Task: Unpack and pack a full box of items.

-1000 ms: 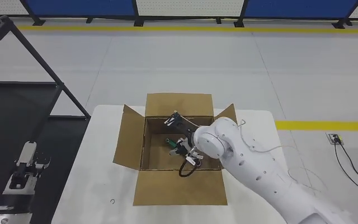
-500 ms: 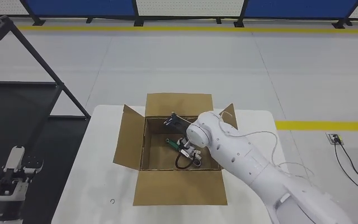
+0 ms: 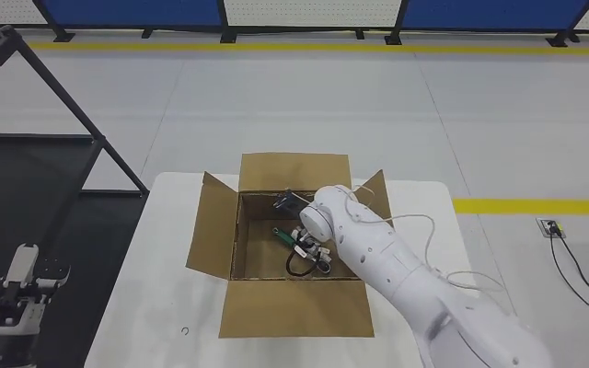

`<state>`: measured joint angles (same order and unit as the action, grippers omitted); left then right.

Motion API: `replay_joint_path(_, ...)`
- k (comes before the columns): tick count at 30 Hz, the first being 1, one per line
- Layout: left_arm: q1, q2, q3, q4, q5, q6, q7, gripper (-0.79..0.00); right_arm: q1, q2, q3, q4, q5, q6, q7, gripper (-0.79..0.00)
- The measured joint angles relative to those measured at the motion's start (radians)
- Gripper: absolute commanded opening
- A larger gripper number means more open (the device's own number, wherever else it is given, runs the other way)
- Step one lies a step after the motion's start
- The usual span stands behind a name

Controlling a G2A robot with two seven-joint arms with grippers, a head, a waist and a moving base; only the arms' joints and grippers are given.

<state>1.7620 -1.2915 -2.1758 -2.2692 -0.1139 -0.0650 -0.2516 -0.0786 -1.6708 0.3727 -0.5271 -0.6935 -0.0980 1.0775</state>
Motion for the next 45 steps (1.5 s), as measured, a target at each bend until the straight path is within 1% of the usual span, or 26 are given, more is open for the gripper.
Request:
replay_joint_path(1,0.001,0.000,-0.001,-0.001,-0.002,-0.001,0.001,0.000,0.003,-0.009,-0.002,0.017,-0.004,0.005,-0.002,-0.314)
replay_joint_path(2,0.002,0.000,-0.002,-0.001,-0.003,-0.002,0.002,0.000,0.005,-0.016,-0.003,0.029,-0.005,0.006,-0.005,-0.351)
replay_joint_path(4,0.004,-0.001,-0.004,-0.002,-0.006,-0.003,0.003,0.000,0.009,-0.030,-0.004,0.059,-0.006,0.005,-0.007,-0.394)
replay_joint_path(6,0.005,-0.001,-0.005,-0.003,-0.007,-0.003,0.004,0.000,0.012,-0.041,-0.005,0.083,-0.008,0.002,-0.009,-0.409)
replay_joint_path(13,0.007,-0.002,-0.009,-0.002,-0.011,-0.006,0.010,0.000,0.021,-0.081,-0.007,0.161,-0.016,-0.018,-0.018,-0.403)
replay_joint_path(25,0.011,-0.003,-0.020,0.003,-0.019,-0.012,0.015,0.000,0.029,-0.129,0.002,0.251,-0.020,-0.051,-0.025,-0.409)
replay_joint_path(36,0.009,-0.004,-0.025,0.007,-0.022,-0.007,0.019,0.000,0.029,-0.159,0.015,0.315,-0.017,-0.063,0.002,-0.419)
replay_joint_path(39,0.008,-0.004,-0.025,0.009,-0.022,-0.007,0.018,0.000,0.030,-0.164,0.021,0.329,-0.012,-0.065,0.006,-0.437)
replay_joint_path(45,0.006,-0.004,-0.024,0.011,-0.018,-0.009,0.017,0.000,0.030,-0.169,0.034,0.348,-0.003,-0.082,0.013,-0.428)
